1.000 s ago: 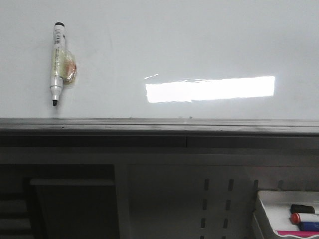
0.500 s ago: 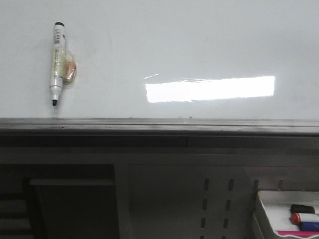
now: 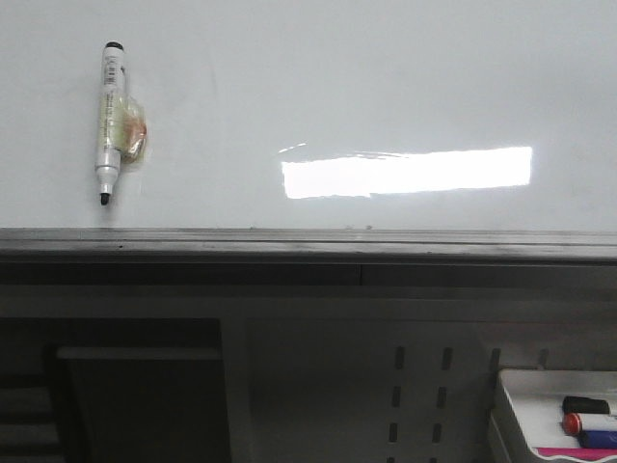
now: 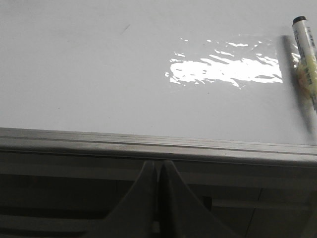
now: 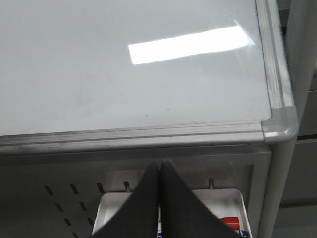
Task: Write number 4 on whiteboard
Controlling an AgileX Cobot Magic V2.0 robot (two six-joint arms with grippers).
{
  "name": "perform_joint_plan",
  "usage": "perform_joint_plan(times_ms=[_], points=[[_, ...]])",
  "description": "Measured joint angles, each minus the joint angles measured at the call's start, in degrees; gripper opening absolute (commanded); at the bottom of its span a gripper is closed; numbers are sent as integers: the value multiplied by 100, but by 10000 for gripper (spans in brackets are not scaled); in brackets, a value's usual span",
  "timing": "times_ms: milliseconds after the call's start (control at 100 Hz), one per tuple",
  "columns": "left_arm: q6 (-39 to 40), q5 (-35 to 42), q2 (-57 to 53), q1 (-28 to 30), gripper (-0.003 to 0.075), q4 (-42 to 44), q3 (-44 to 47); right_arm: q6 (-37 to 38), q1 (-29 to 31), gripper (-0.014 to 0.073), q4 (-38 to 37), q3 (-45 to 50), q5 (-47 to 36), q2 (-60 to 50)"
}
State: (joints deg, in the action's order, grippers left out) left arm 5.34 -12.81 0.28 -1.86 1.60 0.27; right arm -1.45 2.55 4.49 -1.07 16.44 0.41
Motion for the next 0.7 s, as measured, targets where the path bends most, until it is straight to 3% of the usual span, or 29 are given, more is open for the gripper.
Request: perform_joint_plan(times_ms=[460,530,650,700], points=[[0,-82,1399,0,-12,11,-937,0,0,-64,99,-885,138,1450],[0,-65,1479,0,58,11,-971,0,0,-64,99,-885,147,1478],[0,76,1555,0,293,11,-971,0,0,-64,99,-885,181,1488],[0,220,1586,0,355,11,-971,0,0,-64,99,-885,181,1488]])
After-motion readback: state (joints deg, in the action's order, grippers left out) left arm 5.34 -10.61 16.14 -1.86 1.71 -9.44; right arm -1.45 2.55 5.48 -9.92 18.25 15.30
